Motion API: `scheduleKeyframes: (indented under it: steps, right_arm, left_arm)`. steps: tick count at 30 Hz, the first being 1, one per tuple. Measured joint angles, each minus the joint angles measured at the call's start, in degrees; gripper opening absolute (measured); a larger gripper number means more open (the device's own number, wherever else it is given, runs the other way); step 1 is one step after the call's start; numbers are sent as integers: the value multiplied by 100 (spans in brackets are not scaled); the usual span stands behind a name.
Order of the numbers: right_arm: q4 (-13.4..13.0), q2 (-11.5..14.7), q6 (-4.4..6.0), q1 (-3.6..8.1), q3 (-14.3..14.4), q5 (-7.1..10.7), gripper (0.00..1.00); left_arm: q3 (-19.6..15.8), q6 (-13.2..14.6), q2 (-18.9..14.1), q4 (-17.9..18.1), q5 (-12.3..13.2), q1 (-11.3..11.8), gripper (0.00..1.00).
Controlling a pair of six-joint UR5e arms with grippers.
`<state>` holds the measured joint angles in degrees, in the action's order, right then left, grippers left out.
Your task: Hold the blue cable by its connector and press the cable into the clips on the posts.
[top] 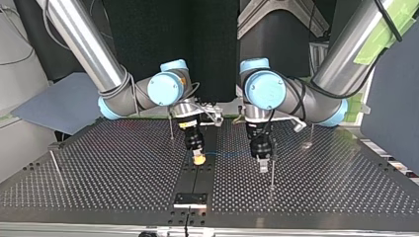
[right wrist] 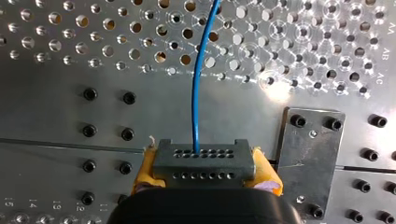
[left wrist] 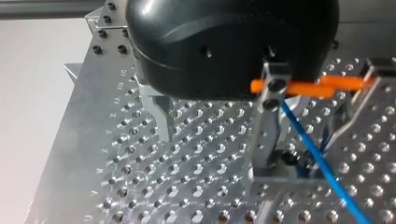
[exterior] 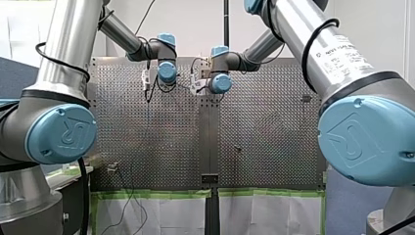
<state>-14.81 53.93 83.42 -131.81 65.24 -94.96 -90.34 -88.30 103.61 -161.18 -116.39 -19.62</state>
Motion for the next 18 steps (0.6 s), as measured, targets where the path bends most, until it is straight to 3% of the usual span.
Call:
scheduleKeyframes:
  steps: [1,2,3,4,5,18]
  right_arm:
    - [1,-2,0,2,-1,1,0]
    - [2,-5,2,5,-1,1,0]
    - [3,-7,4,8,-1,2,0]
    - [3,-7,5,10,-1,2,0]
    - [3,-8,6,15,-2,2,0]
    - [9,-13,18,48,-4,-3,0]
  left_arm:
    - [0,40,0,22,-47,-1,41]
    - [0,67,-1,35,-86,-4,26]
    - [0,88,-1,45,-126,-8,26]
    - [0,107,0,54,-179,-13,4]
    - [1,117,0,59,-217,-17,0]
    - [1,152,1,68,-310,-59,0]
